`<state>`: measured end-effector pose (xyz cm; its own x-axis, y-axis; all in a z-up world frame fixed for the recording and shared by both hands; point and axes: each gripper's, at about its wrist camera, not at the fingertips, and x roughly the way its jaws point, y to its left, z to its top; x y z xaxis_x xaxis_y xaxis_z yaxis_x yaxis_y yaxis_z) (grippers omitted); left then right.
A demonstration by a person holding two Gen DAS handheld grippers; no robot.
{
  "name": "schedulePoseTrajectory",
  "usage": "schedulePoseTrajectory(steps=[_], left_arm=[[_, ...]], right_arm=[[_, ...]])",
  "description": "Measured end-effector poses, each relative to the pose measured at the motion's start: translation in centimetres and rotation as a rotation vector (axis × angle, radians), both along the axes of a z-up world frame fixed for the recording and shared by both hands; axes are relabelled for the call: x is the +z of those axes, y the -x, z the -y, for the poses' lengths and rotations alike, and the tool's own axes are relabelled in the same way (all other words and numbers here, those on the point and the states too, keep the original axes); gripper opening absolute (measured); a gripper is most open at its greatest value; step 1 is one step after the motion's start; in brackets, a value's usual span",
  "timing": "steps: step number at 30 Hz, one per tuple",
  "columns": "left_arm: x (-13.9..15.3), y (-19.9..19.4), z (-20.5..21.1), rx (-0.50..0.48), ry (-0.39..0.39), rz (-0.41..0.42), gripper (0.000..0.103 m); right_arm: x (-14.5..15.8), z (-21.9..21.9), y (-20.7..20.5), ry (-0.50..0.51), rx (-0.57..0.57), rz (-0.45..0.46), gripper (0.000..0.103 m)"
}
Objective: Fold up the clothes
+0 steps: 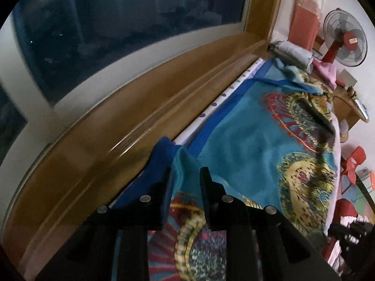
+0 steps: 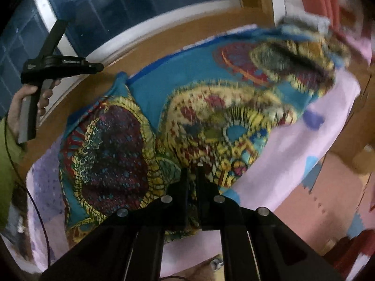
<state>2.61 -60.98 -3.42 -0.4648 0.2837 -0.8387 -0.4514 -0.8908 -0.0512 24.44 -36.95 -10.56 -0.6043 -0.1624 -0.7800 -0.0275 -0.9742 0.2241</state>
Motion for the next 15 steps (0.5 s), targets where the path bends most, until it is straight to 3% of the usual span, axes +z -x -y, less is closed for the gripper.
schedulePoseTrajectory(steps=[4, 7, 8, 10, 11, 15], left_arm=[[-0.6, -2.2, 3.0, 0.065, -0.048, 0.021, 0.025], [-2.0, -3.9, 6.2, 0.188, -0.071, 0.028, 0.025], [-2.5, -4.8, 7.9, 0.254, -0.091, 0.027, 0.025], [-3.5, -6.1, 10.4, 0.352, -0.119, 0.042, 0.025], [-4.1, -6.7, 11.5, 0.395, -0.134, 0.06, 0.025], [-6.4, -7.9, 14.7, 0.54, -0.192, 0.122, 0.026]], right_arm=[[1.2, 1.4, 4.7, 0.022, 0.117, 0.01, 0.005], [2.1, 2.5, 8.4, 0.04, 0.208, 0.018, 0.007], [2.4, 2.9, 9.6, 0.046, 0.238, 0.021, 0.01], [3.0, 3.6, 12.0, 0.058, 0.298, 0.027, 0.034], [3.3, 4.0, 13.3, 0.064, 0.328, 0.03, 0.04], [3.0, 7.2, 19.1, 0.059, 0.47, 0.049, 0.043]])
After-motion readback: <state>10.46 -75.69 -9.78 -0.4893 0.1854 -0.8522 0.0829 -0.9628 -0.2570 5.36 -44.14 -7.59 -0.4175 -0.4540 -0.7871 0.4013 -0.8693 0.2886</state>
